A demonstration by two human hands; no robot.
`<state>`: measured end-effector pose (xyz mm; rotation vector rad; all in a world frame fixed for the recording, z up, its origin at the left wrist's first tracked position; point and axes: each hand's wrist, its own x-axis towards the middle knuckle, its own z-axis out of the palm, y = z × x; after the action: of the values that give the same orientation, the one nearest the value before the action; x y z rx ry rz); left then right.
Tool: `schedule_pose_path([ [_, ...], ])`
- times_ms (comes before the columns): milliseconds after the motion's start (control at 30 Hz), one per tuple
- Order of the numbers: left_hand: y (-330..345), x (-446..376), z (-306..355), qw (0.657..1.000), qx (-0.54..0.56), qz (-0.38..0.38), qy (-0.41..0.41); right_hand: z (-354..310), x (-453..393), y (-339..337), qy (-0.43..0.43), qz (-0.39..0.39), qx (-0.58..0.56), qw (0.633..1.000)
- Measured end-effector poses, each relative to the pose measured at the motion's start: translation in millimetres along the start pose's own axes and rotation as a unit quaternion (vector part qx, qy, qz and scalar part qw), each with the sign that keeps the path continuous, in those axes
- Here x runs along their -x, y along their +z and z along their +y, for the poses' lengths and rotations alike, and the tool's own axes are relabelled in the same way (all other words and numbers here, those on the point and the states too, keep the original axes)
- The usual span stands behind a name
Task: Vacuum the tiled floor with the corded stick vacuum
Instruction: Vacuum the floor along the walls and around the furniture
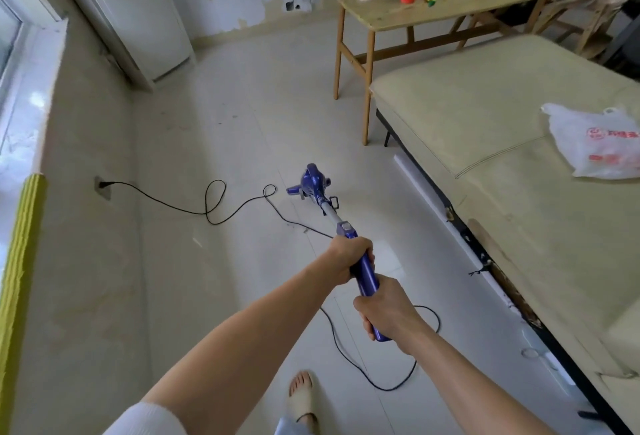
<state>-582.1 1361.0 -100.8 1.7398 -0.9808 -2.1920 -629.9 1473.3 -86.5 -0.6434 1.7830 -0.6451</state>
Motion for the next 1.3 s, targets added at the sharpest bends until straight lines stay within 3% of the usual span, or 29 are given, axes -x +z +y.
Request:
schedule_pose_path([
  [267, -47, -107, 13, 0.999, -0.025, -0.028, -0.031, -9, -100, 46, 0.036, 0.025, -0.010, 0.999],
  [467, -46, -160, -5, 0.996, 0.038, -0.076, -0.032, 22, -151, 36, 0.049, 0.033, 0.039, 0.997],
  [700, -42, -251, -53, 0.998, 0.001, -0.057, 0.030, 89, -236, 39, 0.042, -0.034, 0.045, 0.998],
  [867, -51, -332, -106, 0.996, -0.056, -0.002, 0.076, 168, -312, 60, 0.090, -0.084, -0.059, 0.991],
  [967, -54, -391, -146, 0.992, -0.083, 0.033, 0.090, 231, -372, 67, 0.126, -0.011, -0.176, 0.976],
  [1067, -56, -441, -180, 0.989, -0.100, 0.037, 0.105, 292, -437, 72, 0.159, 0.104, -0.048, 0.981],
  [1300, -68, -542, -257, 0.979, -0.129, 0.076, 0.141, 394, -584, 83, 0.109, 0.148, 0.206, 0.961],
])
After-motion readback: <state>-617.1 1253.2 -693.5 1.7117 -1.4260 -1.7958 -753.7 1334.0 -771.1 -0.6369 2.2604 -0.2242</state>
